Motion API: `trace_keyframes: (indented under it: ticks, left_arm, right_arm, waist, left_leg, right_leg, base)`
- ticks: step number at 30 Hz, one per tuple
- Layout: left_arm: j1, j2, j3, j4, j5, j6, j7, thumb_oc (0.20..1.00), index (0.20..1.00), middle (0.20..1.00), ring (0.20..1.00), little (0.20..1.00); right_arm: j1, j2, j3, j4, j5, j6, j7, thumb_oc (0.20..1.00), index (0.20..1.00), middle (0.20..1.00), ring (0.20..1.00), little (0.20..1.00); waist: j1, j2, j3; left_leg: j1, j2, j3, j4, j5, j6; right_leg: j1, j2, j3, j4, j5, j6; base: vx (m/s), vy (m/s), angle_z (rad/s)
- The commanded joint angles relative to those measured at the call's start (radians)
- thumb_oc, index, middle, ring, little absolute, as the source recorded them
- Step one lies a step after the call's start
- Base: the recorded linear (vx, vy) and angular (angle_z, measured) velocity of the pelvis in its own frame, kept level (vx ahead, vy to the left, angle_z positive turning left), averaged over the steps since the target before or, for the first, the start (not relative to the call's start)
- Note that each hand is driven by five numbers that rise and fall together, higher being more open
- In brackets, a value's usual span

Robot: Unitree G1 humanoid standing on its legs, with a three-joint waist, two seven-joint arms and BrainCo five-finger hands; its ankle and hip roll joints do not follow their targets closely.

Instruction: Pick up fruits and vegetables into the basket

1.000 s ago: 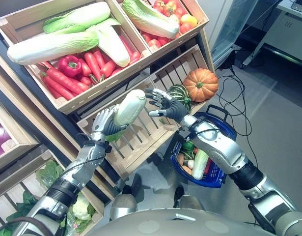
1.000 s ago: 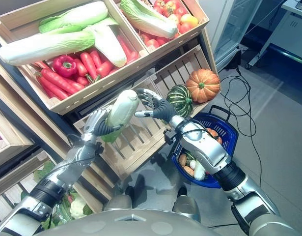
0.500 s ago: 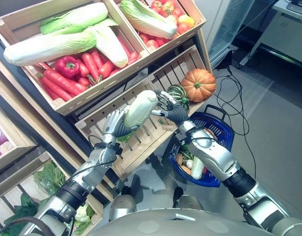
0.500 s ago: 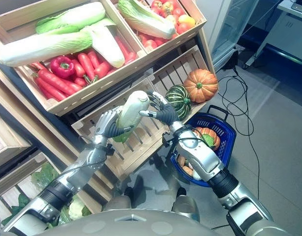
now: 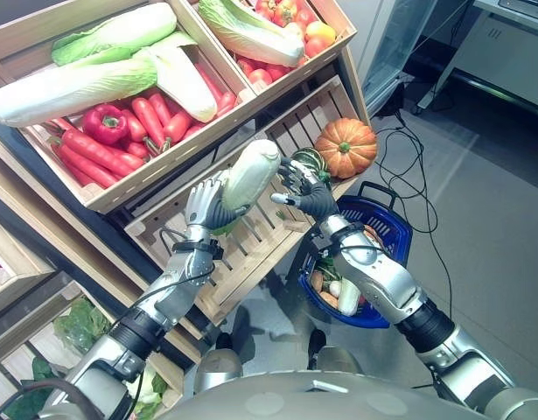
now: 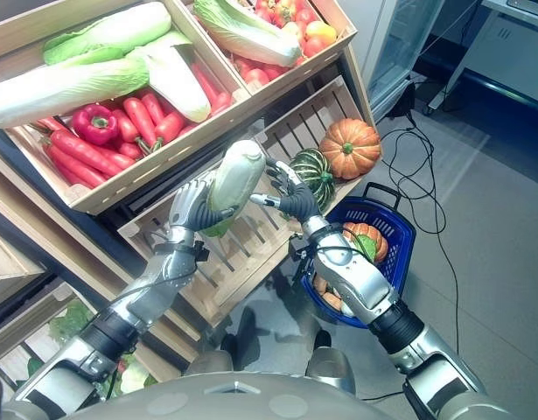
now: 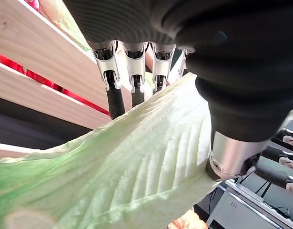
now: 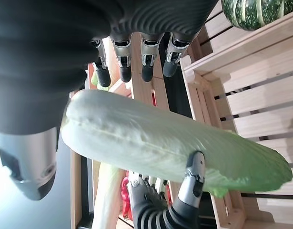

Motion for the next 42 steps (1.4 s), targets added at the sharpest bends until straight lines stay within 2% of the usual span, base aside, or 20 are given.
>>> trace_keyframes:
  ticks: [1, 17, 26, 27, 32, 38, 39, 40, 42]
  left_arm:
    - [-0.13, 0.028, -0.05, -0.108, 0.051, -0.015, 0.061, 0.2, 0.2, 0.2, 0.2, 0.2]
    - [-0.174, 0.023, -0.142, -0.105, 0.192, -0.038, 0.08, 0.2, 0.2, 0.2, 0.2, 0.2]
    - [-0.204, 0.018, -0.192, -0.105, 0.221, -0.048, 0.034, 0.2, 0.2, 0.2, 0.2, 0.2]
    - [-0.217, 0.017, -0.221, -0.098, 0.238, -0.055, 0.014, 0.2, 0.2, 0.2, 0.2, 0.2]
    - [-0.227, 0.017, -0.254, -0.093, 0.268, -0.063, -0.007, 0.2, 0.2, 0.2, 0.2, 0.2]
    - [-0.229, 0.016, -0.297, -0.087, 0.32, -0.072, -0.038, 0.2, 0.2, 0.2, 0.2, 0.2]
    - [-0.229, 0.015, -0.299, -0.087, 0.333, -0.075, -0.044, 0.2, 0.2, 0.2, 0.2, 0.2]
    - [-0.23, 0.016, -0.301, -0.087, 0.338, -0.074, -0.048, 0.2, 0.2, 0.2, 0.2, 0.2]
    - [-0.236, 0.018, -0.316, -0.091, 0.352, -0.067, -0.063, 0.2, 0.2, 0.2, 0.2, 0.2]
  right_arm:
    - [-0.047, 0.019, 0.047, -0.078, 0.056, -0.031, 0.003, 1.0, 1.0, 1.0, 1.0, 1.0]
    - [-0.066, 0.074, 0.093, 0.021, 0.173, -0.074, -0.047, 1.0, 1.0, 1.0, 1.0, 1.0]
    - [-0.09, 0.1, 0.124, 0.045, 0.23, -0.07, 0.03, 1.0, 1.0, 1.0, 1.0, 1.0]
    - [-0.107, 0.108, 0.146, 0.033, 0.239, -0.053, 0.034, 1.0, 1.0, 1.0, 1.0, 1.0]
    - [-0.124, 0.114, 0.162, 0.031, 0.246, -0.044, -0.005, 1.0, 1.0, 1.0, 1.0, 1.0]
    - [-0.141, 0.125, 0.164, 0.053, 0.235, -0.073, -0.02, 1.0, 1.0, 1.0, 1.0, 1.0]
    - [-0.141, 0.124, 0.163, 0.048, 0.232, -0.079, -0.015, 0.514, 0.514, 0.514, 0.514, 0.514]
    - [-0.141, 0.122, 0.162, 0.043, 0.233, -0.082, -0.011, 0.2, 0.2, 0.2, 0.2, 0.2]
    - [-0.15, 0.121, 0.162, 0.034, 0.232, -0.101, 0.0, 0.2, 0.2, 0.2, 0.2, 0.2]
  waist:
    - [-0.001, -0.029, 0.014]
    - [0.004, -0.034, 0.013]
    - [0.008, -0.035, 0.009]
    - [0.01, -0.036, 0.008]
    - [0.011, -0.037, 0.007]
    - [0.011, -0.035, 0.011]
    - [0.011, -0.035, 0.012]
    - [0.01, -0.035, 0.012]
    - [0.008, -0.032, 0.012]
  left_leg:
    - [-0.015, 0.018, 0.014, 0.073, -0.135, 0.029]
    - [-0.015, 0.018, 0.015, 0.066, -0.125, 0.03]
    - [-0.012, 0.018, 0.014, 0.06, -0.123, 0.029]
    - [-0.012, 0.018, 0.011, 0.059, -0.122, 0.029]
    - [-0.012, 0.017, 0.01, 0.055, -0.121, 0.029]
    - [-0.012, 0.018, 0.011, 0.051, -0.118, 0.029]
    - [-0.013, 0.018, 0.011, 0.051, -0.118, 0.029]
    - [-0.013, 0.017, 0.011, 0.05, -0.118, 0.029]
    - [-0.012, 0.017, 0.01, 0.048, -0.118, 0.03]
  right_leg:
    - [0.052, -0.08, -0.001, 0.052, -0.098, 0.086]
    - [0.054, -0.084, -0.01, 0.044, -0.086, 0.088]
    - [0.059, -0.086, -0.015, 0.038, -0.085, 0.09]
    - [0.058, -0.087, -0.015, 0.039, -0.085, 0.091]
    - [0.058, -0.086, -0.015, 0.036, -0.084, 0.092]
    - [0.058, -0.087, -0.018, 0.034, -0.083, 0.093]
    - [0.057, -0.088, -0.018, 0.035, -0.083, 0.093]
    - [0.057, -0.088, -0.019, 0.035, -0.083, 0.094]
    - [0.055, -0.088, -0.017, 0.035, -0.082, 0.095]
  base:
    - [0.0, 0.0, 0.0]
    - [0.0, 0.0, 0.0]
    - [0.01, 0.001, 0.0]
    - [0.0, 0.0, 0.0]
    - [0.0, 0.0, -0.01]
    - [0.0, 0.0, 0.0]
    - [0.0, 0.0, 0.0]
    - [0.0, 0.0, 0.0]
    - [0.0, 0.0, 0.0]
